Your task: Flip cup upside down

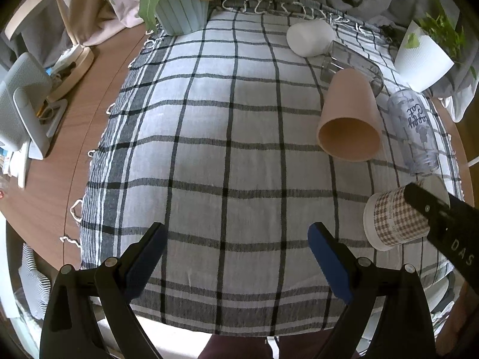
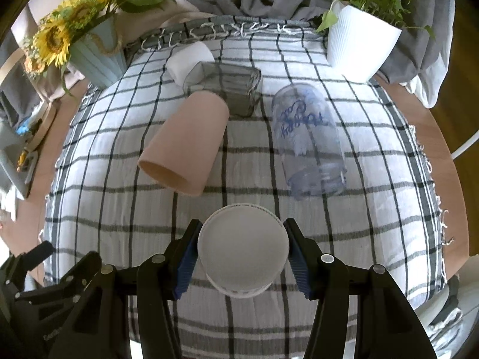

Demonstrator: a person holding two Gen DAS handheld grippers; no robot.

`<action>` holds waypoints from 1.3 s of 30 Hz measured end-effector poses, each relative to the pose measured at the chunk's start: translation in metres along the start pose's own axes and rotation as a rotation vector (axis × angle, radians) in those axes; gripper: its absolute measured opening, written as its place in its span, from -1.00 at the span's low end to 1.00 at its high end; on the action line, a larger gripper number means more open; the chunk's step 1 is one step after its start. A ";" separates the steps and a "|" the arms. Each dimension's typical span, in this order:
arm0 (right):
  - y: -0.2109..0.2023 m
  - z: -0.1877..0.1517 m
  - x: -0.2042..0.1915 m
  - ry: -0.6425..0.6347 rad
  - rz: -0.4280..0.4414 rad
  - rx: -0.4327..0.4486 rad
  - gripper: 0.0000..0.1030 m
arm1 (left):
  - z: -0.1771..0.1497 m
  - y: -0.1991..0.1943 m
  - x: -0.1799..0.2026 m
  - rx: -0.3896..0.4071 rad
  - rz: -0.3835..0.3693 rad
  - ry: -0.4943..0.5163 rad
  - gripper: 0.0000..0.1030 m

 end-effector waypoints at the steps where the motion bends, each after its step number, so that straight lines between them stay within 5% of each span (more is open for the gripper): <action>1: 0.001 -0.002 -0.001 0.001 0.005 -0.008 0.07 | -0.001 0.000 0.001 0.000 0.001 0.001 0.87; 11: 0.003 -0.007 -0.002 0.010 0.010 -0.030 0.10 | 0.000 -0.003 -0.004 0.006 0.021 0.001 0.87; 17: 0.000 -0.010 -0.002 0.026 0.014 -0.048 0.49 | 0.002 -0.012 -0.004 0.032 0.035 0.012 0.87; 39: -0.142 -0.006 0.002 0.035 0.010 0.247 0.81 | 0.017 -0.112 0.004 0.280 -0.006 0.029 0.98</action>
Point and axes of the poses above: each gripper's, at about its wrist camera, not at the fingertips, and y roughly the way its jaws point, x to its right, z to its top, the point moved 7 cm from there along y, roughly the way its jaws point, and after that the axes turned 8 degrees about z, right-handed, at the moved point
